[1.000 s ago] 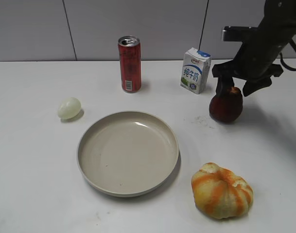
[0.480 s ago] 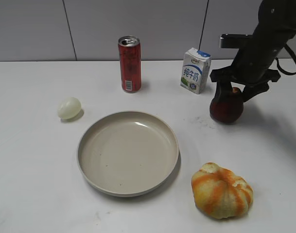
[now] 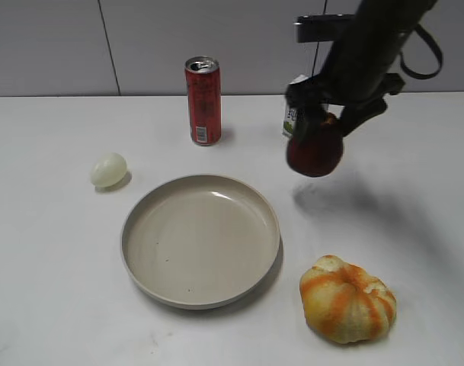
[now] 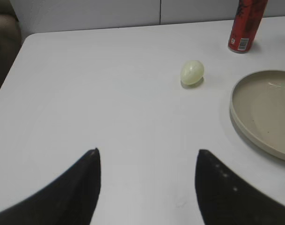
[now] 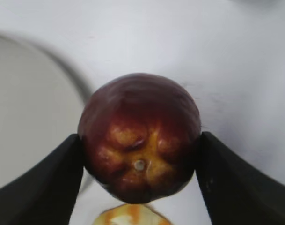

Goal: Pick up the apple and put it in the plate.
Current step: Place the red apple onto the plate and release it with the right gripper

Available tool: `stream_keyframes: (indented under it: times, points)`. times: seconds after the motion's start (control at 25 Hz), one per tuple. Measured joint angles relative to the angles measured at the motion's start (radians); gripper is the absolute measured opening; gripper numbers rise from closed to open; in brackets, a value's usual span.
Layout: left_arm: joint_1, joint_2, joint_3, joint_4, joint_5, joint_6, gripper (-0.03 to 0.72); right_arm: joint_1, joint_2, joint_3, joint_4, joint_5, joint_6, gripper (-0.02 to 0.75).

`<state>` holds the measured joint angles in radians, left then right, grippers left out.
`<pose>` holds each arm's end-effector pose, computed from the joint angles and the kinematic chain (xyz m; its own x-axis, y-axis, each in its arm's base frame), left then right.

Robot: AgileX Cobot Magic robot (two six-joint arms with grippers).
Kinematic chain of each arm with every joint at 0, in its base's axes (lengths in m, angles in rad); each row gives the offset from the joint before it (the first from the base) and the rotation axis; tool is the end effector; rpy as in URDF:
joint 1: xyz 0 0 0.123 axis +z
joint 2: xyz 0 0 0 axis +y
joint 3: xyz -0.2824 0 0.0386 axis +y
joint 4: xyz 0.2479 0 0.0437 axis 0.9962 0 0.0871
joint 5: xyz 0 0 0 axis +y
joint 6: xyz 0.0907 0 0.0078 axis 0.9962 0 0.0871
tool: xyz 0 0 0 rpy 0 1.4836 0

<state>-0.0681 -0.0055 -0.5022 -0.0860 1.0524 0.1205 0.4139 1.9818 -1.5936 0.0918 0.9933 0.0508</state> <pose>-0.0062 -0.0064 0.2787 -0.4275 0.1068 -0.8977 0.1684 0.9850 0.0370 0.3808 0.1749 0.2258 -0.9182 -0.2935 -0.2660 -0.3294 0.9387 0.1012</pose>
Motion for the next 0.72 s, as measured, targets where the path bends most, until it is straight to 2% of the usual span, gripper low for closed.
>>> stream_keyframes:
  times: [0.24,0.36,0.72]
  points:
    - [0.0,0.0,0.0,0.0,0.0,0.0,0.487,0.232,0.012,-0.001,0.011,-0.107,-0.002,0.566]
    - [0.0,0.0,0.0,0.0,0.0,0.0,0.487,0.302,0.048,-0.001,0.02,-0.136,0.003,0.566]
    - [0.0,0.0,0.0,0.0,0.0,0.0,0.487,0.326,0.166,-0.005,0.018,-0.118,0.01,0.576]
